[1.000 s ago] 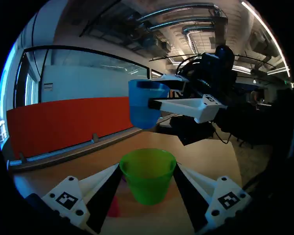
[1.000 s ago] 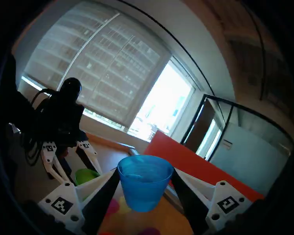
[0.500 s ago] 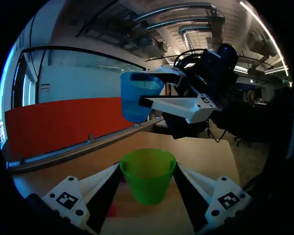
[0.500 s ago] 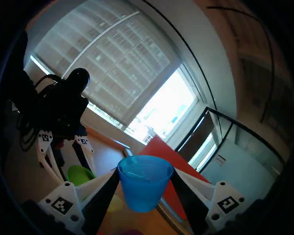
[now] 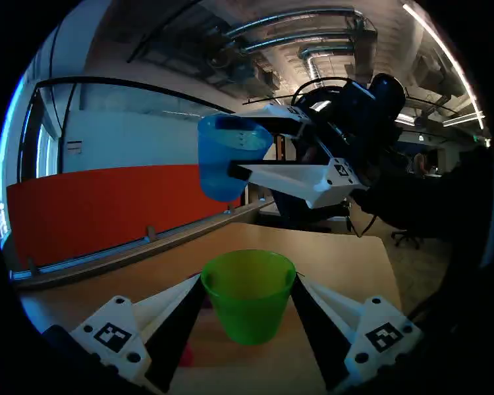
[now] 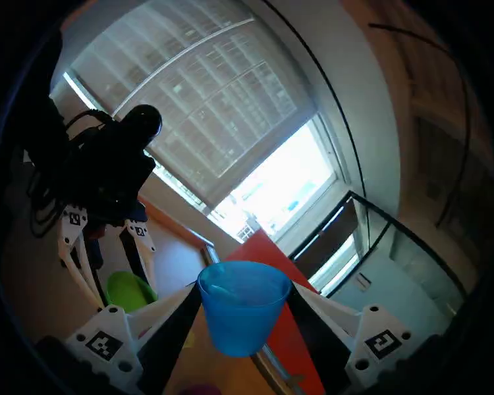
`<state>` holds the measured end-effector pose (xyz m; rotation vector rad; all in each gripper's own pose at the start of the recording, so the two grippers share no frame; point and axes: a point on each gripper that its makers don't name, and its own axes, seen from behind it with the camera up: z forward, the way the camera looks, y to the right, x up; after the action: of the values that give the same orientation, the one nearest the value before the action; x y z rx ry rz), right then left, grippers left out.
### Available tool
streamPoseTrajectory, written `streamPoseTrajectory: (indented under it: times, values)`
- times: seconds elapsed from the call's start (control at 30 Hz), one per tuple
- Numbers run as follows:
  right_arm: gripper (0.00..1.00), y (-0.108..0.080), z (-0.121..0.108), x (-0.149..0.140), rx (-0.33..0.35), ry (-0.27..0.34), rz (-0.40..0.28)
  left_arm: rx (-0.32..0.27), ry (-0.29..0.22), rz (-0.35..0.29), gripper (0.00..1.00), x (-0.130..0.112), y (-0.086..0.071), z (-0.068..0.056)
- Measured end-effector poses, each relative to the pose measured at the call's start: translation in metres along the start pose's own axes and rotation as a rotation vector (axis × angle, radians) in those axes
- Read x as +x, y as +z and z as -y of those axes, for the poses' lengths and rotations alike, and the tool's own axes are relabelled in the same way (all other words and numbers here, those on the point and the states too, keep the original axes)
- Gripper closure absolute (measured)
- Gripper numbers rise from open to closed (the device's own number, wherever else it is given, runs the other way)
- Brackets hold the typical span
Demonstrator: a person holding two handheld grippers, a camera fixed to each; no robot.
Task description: Pour water
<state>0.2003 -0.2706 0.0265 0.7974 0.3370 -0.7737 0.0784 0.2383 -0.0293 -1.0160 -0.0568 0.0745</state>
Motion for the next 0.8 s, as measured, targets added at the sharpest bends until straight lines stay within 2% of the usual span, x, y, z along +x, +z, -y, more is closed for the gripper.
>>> streamPoseTrajectory:
  times: [0.5, 0.8]
  values:
    - [0.07, 0.0052, 0.0002, 0.0018, 0.006, -0.106, 0.011, -0.006, -0.004, -0.011, 0.12, 0.0052, 0.0017, 0.0001]
    - [0.07, 0.0056, -0.0005, 0.0033, 0.008, -0.190, 0.026, -0.011, 0.002, -0.014, 0.12, 0.0065, 0.0028, -0.0027]
